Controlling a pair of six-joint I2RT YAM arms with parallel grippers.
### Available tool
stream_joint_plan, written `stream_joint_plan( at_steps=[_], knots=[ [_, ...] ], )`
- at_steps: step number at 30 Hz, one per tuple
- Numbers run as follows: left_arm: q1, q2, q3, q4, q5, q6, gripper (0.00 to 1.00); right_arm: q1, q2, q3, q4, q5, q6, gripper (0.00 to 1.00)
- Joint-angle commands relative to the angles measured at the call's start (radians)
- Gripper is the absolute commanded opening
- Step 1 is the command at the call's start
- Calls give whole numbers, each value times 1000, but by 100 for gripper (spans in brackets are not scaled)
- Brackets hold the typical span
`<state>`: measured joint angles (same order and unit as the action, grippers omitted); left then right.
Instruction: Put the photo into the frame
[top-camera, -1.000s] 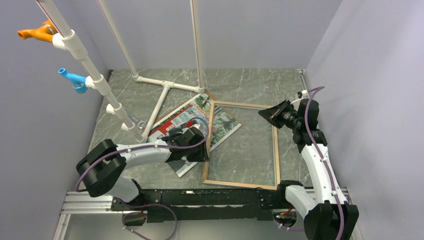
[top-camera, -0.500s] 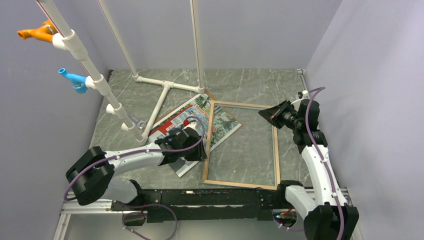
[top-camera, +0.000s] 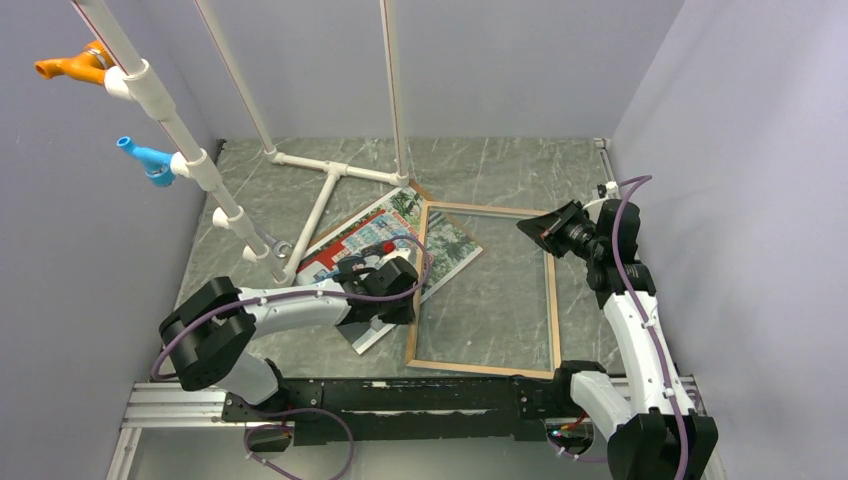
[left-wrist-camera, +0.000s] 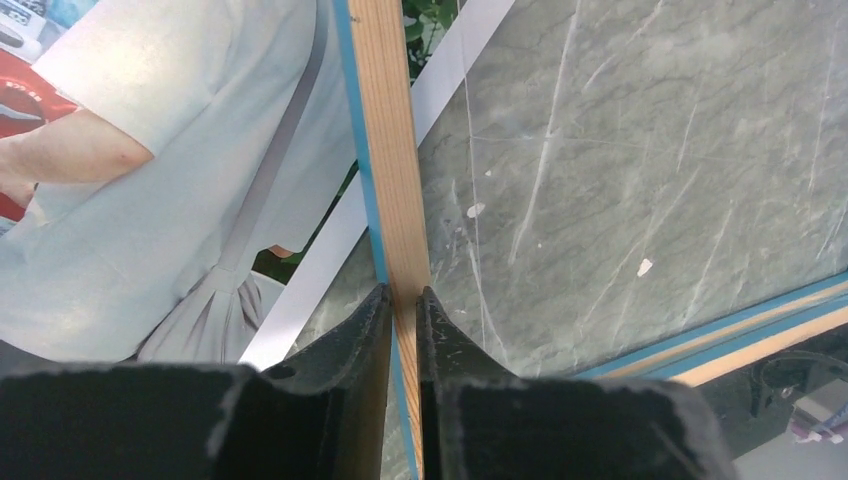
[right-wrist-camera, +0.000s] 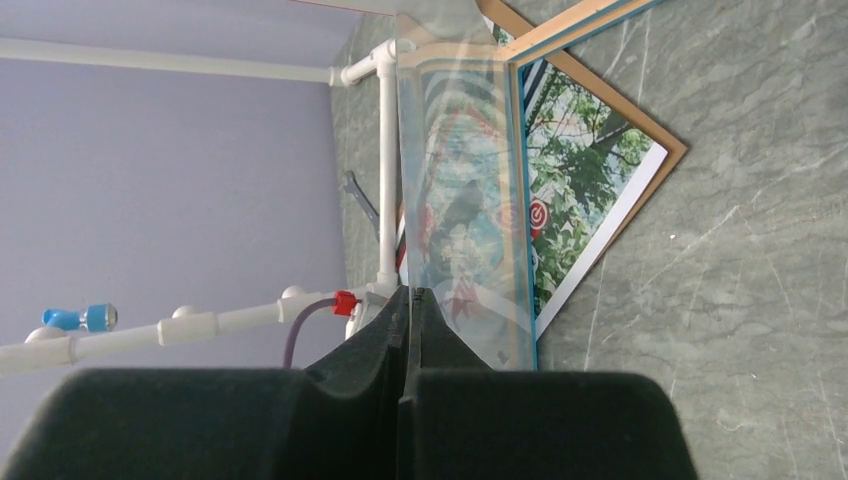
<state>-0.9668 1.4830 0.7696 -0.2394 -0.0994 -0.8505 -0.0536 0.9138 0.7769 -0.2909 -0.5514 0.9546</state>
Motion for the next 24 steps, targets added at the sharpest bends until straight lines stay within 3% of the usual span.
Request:
stream_joint_plan(
  at_steps=[1, 15, 24],
  knots=[
    [-10, 22, 31, -43, -42, 17, 16, 0, -21, 18, 34, -12, 31, 0],
    [-10, 40, 51, -73, -52, 15, 1, 3, -18, -38, 74, -16, 73, 0],
    [-11, 43, 53, -80, -55, 13, 0, 5, -41, -27, 35, -2, 73, 0]
  ],
)
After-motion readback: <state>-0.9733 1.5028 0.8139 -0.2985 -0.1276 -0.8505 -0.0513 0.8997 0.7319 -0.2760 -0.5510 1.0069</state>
